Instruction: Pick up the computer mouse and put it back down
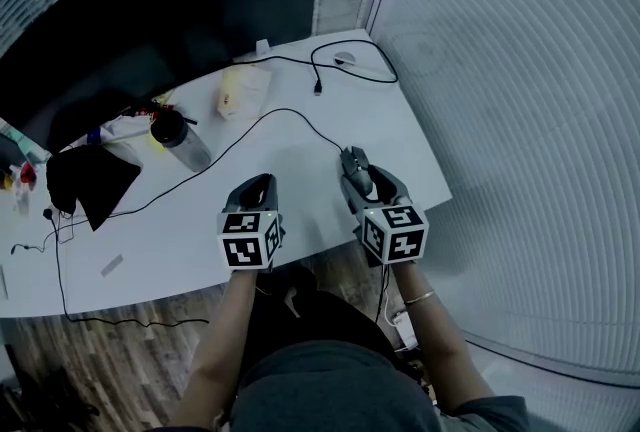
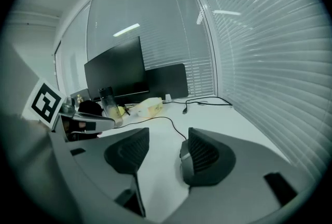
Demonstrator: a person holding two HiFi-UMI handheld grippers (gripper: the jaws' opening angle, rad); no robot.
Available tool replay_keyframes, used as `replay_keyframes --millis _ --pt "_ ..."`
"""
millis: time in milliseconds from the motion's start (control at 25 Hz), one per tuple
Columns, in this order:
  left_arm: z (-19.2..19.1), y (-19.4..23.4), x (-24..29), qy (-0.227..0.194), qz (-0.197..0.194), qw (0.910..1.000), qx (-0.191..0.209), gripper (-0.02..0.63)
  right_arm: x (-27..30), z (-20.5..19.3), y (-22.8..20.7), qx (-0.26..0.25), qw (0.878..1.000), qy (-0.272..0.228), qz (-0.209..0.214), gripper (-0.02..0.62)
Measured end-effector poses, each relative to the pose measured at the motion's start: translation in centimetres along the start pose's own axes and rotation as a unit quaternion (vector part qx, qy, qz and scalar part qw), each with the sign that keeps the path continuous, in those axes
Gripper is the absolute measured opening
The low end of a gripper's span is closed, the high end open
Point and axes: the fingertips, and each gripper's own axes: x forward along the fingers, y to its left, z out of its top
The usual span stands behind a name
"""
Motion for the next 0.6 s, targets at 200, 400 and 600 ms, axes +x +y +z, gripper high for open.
replay_keyframes --millis 200,400,600 --pt "0.8 0.5 -0.9 -0.015 0.004 0.9999 -0.001 0.032 -0.9 1.3 1.5 -0.002 1.0 -0.019 0.012 0.195" --pt "1.5 1.1 -1.9 -0.029 0.009 0.9995 0.007 0.032 -1.4 2.2 2.4 0.0 0.999 -0.039 0.014 0.146" --pt "1.2 1.8 -2.9 -0.037 0.018 0.9991 0.01 0.032 -1.6 2.5 2.9 0.005 0.999 -0.047 0.015 0.089"
